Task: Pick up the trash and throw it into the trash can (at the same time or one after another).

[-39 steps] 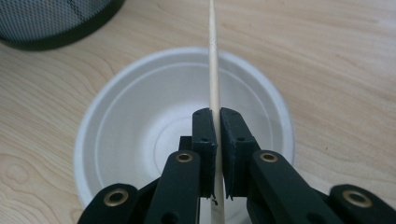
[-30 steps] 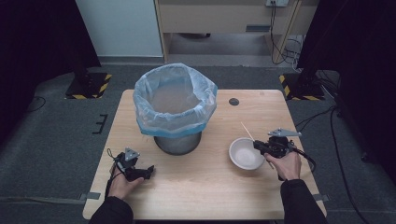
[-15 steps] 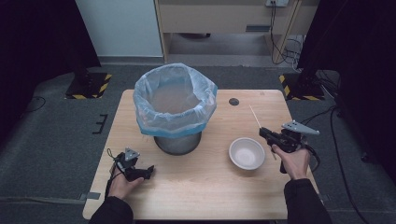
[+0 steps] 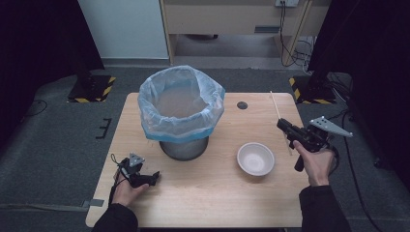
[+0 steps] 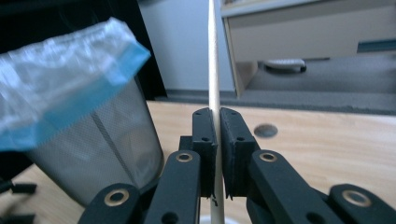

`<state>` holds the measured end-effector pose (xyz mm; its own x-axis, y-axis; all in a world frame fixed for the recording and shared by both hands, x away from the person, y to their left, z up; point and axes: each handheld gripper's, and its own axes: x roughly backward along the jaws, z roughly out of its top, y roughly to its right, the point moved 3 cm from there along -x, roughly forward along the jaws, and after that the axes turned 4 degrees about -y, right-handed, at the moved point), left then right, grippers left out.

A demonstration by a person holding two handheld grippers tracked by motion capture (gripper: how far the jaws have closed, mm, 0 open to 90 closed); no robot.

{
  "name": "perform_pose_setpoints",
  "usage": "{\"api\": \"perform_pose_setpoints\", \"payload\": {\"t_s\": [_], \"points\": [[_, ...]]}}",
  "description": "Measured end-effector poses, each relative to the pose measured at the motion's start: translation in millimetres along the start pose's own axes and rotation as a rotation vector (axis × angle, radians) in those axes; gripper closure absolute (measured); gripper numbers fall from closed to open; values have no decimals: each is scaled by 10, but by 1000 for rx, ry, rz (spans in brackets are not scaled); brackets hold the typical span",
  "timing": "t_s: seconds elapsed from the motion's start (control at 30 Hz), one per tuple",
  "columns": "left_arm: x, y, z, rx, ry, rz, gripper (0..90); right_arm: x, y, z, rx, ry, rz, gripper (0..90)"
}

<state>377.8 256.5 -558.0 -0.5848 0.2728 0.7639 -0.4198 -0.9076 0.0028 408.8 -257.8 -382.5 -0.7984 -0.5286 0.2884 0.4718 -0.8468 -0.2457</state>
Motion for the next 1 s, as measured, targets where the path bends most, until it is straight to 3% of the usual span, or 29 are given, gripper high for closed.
{"api": "perform_pose_setpoints", "payload": {"t_s": [0.3, 0.63, 1.0], "points": [[0, 0, 0, 0, 0, 0, 0, 107, -117, 330, -19, 117, 41, 856], [0, 0, 0, 0, 0, 0, 0, 95, -297, 707, 13, 169, 70, 857], [0, -1, 0, 0, 0, 0, 0, 56, -465, 983, 34, 217, 89, 857]]}}
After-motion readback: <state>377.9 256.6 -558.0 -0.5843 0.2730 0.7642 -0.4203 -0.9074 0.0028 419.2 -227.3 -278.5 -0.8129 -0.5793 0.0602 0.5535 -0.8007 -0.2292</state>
